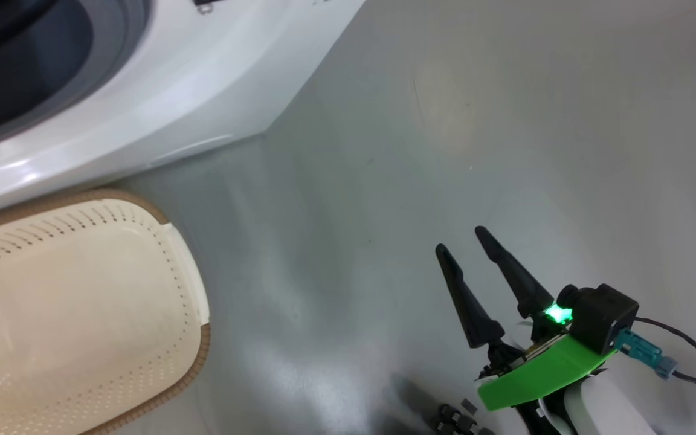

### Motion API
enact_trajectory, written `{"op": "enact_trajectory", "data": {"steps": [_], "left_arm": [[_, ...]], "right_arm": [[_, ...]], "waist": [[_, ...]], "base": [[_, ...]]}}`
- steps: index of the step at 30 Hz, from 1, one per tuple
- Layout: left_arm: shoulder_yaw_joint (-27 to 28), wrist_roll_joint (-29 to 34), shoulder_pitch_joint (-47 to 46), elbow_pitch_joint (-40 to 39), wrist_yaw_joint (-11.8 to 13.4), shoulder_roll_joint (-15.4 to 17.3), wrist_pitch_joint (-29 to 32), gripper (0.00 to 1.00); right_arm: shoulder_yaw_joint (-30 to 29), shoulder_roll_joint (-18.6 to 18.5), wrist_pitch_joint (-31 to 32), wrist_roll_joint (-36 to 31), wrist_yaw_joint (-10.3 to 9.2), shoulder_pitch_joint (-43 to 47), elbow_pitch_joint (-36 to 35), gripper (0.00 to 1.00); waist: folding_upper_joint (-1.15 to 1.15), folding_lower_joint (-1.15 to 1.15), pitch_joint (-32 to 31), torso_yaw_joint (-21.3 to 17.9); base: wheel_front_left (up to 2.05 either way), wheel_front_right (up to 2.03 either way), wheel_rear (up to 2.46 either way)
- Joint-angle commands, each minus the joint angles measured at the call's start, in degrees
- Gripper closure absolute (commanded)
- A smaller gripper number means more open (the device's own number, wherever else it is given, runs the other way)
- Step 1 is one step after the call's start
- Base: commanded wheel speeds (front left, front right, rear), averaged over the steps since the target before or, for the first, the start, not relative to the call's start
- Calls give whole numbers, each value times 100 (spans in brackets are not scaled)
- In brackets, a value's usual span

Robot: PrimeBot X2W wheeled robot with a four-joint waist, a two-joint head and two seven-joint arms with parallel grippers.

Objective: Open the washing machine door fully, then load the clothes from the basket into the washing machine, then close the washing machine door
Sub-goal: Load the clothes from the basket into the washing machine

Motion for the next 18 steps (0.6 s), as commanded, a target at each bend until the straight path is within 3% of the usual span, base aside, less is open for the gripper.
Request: {"op": "enact_trajectory", "data": {"steps": [1,11,18], "left_arm": [[-39,110,-354,-34,-51,314,-36,100],[-155,41,-1017,-339,-59,247,-36,100],[-152,-4,-906,-1218,77,383,-36,100]], "right_arm": [[180,-98,-27,63,9,55,-82,0],[287,-89,-27,228,9,53,-108,0],[275,-94,-27,249,9,-19,-125,0]], "waist": [[0,0,188,-75],[0,0,474,-66],[0,0,558,-65]], "base": [[0,0,0],[0,0,0],[0,0,0]]}}
